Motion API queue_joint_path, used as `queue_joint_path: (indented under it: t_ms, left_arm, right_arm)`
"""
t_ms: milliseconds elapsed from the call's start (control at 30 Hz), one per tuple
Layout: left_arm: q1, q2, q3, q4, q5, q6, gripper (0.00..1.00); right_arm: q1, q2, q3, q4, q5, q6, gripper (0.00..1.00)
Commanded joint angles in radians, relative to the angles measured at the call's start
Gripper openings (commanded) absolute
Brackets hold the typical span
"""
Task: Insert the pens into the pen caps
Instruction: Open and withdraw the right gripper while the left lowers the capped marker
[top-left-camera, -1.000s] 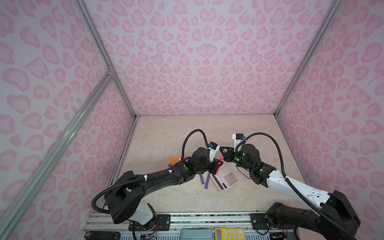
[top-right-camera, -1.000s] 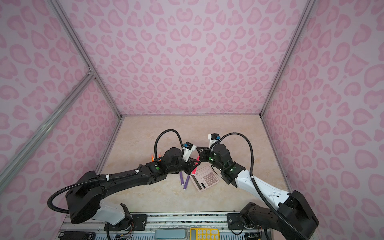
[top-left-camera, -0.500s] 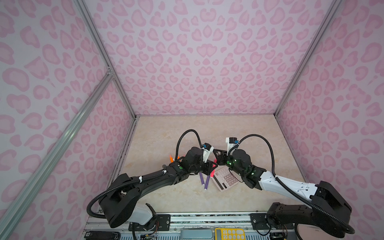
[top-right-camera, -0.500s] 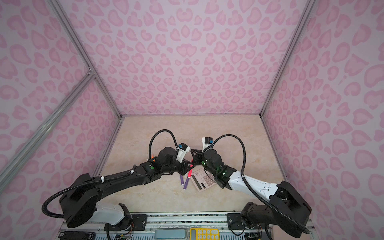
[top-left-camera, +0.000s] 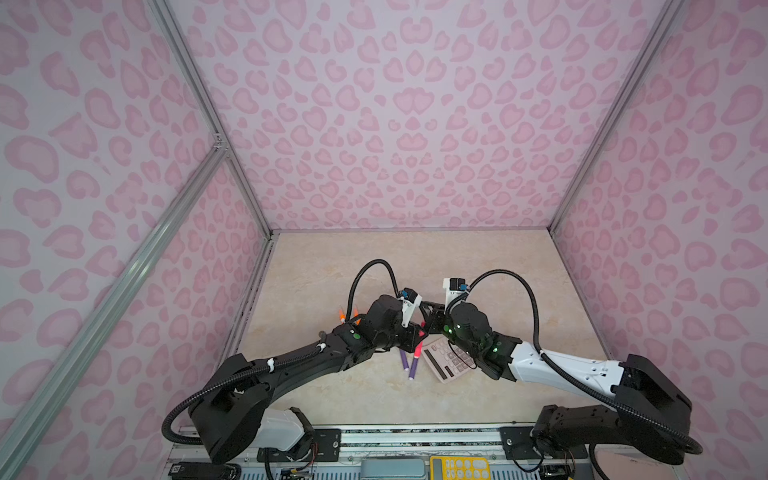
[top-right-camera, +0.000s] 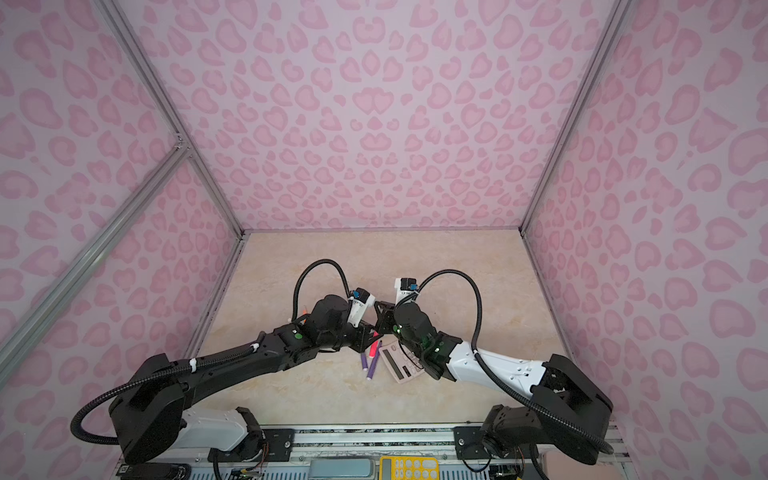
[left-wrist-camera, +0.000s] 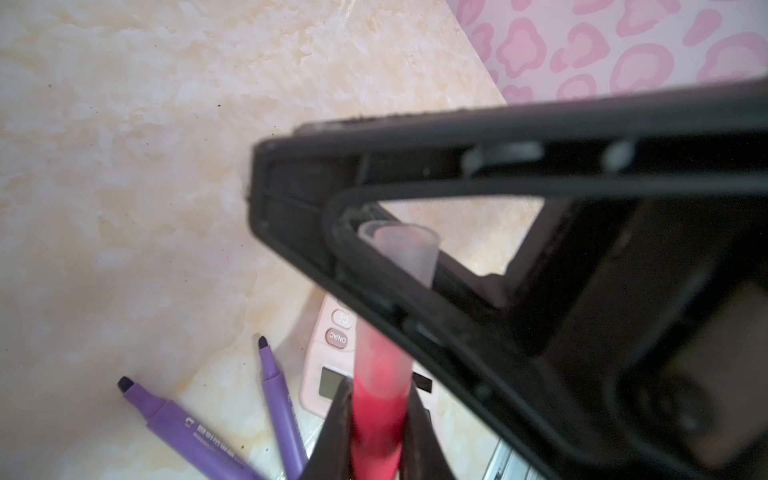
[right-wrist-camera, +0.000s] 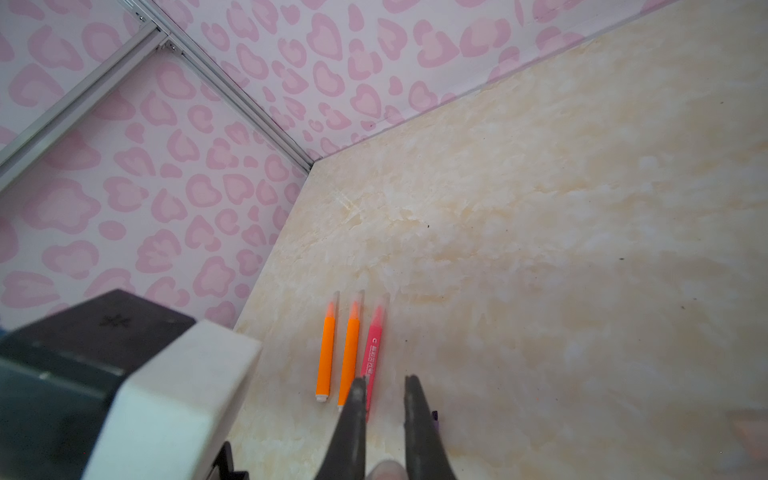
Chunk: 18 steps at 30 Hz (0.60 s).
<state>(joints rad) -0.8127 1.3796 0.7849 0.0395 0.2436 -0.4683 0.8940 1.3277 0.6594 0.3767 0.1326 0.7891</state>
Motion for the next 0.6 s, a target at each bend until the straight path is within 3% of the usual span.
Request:
queue_joint_path:
  t_ms: [0, 300, 500, 567]
  left_arm:
    - [0.03, -0.016, 0.008, 0.126, -0.354, -0.069, 0.03]
    - [0.038, 0.013, 0.04, 0.017, -0.481, -0.118, 0.03]
    - [0.043, 0.086, 0.074, -0.046, -0.518, -0.173, 0.03]
    - [0.05, 0.112, 0.094, -0.086, -0.535, -0.193, 0.04]
  right_arm:
    - [0.03, 0.005, -0.024, -0.13, -0.129, 0.03, 0.0]
    - [0.007, -0.023, 0.043, -0.263, -0.073, -0.011, 0.0]
    - [-0.068, -0.106, 0.015, -0.296, -0.014, -0.028, 0.47]
    - [-0.095, -0.127, 0.008, -0.313, 0.004, -0.02, 0.56]
